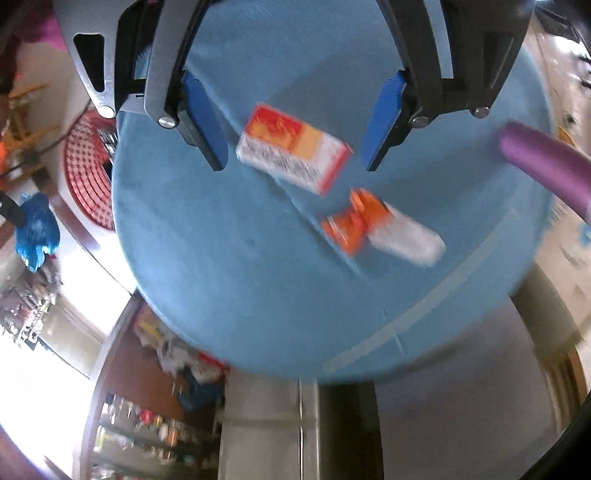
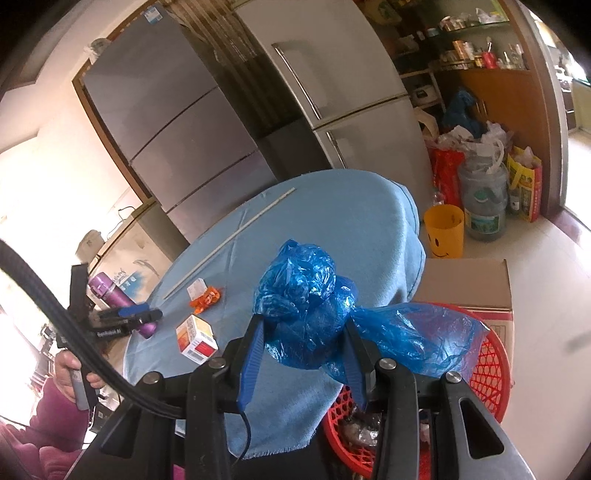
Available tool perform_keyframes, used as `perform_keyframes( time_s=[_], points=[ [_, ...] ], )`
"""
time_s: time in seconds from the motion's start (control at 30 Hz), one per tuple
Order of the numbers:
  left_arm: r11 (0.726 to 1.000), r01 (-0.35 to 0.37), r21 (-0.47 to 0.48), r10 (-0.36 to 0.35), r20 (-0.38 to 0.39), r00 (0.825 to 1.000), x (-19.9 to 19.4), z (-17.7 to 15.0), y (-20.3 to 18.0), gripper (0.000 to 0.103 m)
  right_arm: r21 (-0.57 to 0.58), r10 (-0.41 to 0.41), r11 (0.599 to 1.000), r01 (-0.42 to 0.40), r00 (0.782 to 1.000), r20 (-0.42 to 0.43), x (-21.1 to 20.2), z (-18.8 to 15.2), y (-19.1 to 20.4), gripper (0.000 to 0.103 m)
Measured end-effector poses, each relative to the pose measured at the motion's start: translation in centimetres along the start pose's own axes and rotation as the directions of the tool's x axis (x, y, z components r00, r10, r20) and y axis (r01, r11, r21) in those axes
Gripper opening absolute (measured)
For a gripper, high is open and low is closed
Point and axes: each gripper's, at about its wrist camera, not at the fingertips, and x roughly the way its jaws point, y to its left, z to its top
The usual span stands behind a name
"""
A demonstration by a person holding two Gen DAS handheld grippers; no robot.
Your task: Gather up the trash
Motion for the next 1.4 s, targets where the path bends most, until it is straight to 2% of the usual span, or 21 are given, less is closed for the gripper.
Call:
perform_keyframes(
  time_s=[0.1, 0.2, 0.4, 0.57, 0.67, 0.7, 0.77, 0.87, 1.07, 1.23, 1.4],
  points=[
    [0.992, 0.063, -0.106, -0.072, -0.081, 0.994, 2.5, -0.8, 0.2, 0.075, 0.004, -0.001, 1.0, 0.001, 1.0, -0.005, 0.3, -0.1, 0.0, 0.043],
    [0.963, 0.098, -0.25, -0.132, -0.122, 0.984, 4.4, -1.3, 0.6, 0.075, -0.004, 0.001, 1.0, -0.001, 1.0, -0.009, 0.6, 0.0, 0.3, 0.043],
    [0.903, 0.074, -0.422, -0.149, -0.149, 0.977, 6.1, -0.9, 1.4, 0.075, -0.01, 0.019, 1.0, -0.019, 0.999, -0.026, 1.4, -0.5, 0.5, 0.043],
    [0.862, 0.059, -0.503, -0.179, -0.194, 0.964, 8.2, -0.2, 1.9, 0.075, -0.007, 0.028, 1.0, -0.029, 0.999, -0.041, 2.2, -0.9, 0.5, 0.043],
    [0.86, 0.041, -0.509, -0.17, -0.211, 0.962, 9.1, -0.4, 1.7, 0.073, -0.01, 0.029, 1.0, -0.029, 0.999, -0.044, 2.3, -1.1, 0.6, 0.043],
    [0.862, 0.041, -0.506, -0.17, -0.212, 0.962, 9.2, -0.6, 1.6, 0.073, -0.01, 0.029, 1.0, -0.029, 0.999, -0.042, 2.2, -1.1, 0.5, 0.043],
    [0.875, 0.035, -0.483, -0.15, -0.201, 0.968, 9.0, -0.6, 1.3, 0.065, -0.006, 0.028, 1.0, -0.029, 0.999, -0.038, 2.1, -1.1, 0.3, 0.043],
    [0.886, 0.037, -0.462, -0.142, -0.193, 0.971, 8.7, -0.6, 0.8, 0.059, 0.009, 0.029, 1.0, -0.029, 0.999, -0.035, 2.1, -1.1, -0.1, 0.043],
    [0.943, 0.045, -0.33, -0.098, -0.147, 0.984, 6.5, 0.5, -2.4, 0.048, 0.007, 0.017, 1.0, -0.017, 0.999, -0.03, 1.7, -1.3, 0.1, 0.043],
    [0.981, 0.076, -0.179, -0.092, -0.083, 0.992, 4.2, 1.5, -6.7, 0.048, 0.005, 0.004, 1.0, -0.004, 1.0, -0.021, 0.9, -1.3, -0.2, 0.043],
    [0.989, 0.109, -0.099, -0.115, -0.053, 0.992, 2.6, 2.0, -9.4, 0.048, 0.017, -0.013, 1.0, 0.014, 1.0, -0.013, 0.2, -1.6, -0.9, 0.043]
  ],
)
